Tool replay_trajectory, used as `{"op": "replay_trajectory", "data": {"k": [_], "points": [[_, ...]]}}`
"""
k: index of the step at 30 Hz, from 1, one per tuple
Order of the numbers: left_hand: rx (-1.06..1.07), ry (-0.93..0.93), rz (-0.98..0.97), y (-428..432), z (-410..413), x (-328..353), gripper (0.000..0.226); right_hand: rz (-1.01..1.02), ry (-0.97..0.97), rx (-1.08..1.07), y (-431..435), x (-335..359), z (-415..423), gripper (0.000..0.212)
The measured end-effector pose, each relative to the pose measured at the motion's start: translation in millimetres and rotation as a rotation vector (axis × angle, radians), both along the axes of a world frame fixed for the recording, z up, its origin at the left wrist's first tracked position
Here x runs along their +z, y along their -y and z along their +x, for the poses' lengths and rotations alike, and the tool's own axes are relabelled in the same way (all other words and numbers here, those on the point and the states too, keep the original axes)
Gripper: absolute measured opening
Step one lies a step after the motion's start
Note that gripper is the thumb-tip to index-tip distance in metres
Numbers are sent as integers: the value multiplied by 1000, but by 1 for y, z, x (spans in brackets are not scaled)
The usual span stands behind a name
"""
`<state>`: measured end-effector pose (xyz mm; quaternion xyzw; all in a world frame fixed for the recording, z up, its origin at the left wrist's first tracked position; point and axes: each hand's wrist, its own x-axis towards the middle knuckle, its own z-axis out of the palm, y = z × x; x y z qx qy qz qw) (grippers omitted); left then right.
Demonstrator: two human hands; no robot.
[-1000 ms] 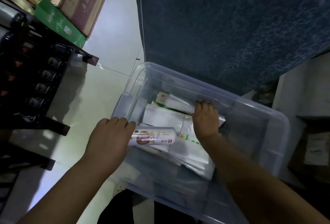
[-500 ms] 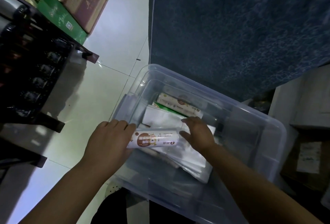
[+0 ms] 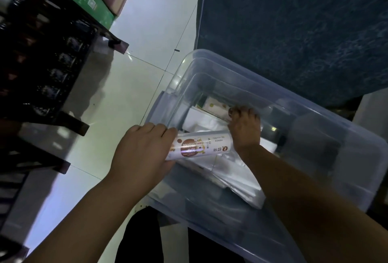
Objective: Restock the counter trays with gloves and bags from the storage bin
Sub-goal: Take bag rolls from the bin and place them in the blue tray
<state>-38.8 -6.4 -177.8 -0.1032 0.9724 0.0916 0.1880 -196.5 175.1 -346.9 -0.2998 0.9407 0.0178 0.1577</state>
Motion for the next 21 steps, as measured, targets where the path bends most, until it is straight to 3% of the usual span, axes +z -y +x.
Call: {"op": "replay_trajectory", "data": {"k": [7,13,21], "points": [[22,-4,4,-2,0,1,61,-103,29,-21,-11,19,-5,31],[54,28,10,-9,-3,18,57,-244,97,-175,-47,69,4,54],[39,0,-10,-21,10,77,49,-340,5,-242,-102,159,30,52]]}}
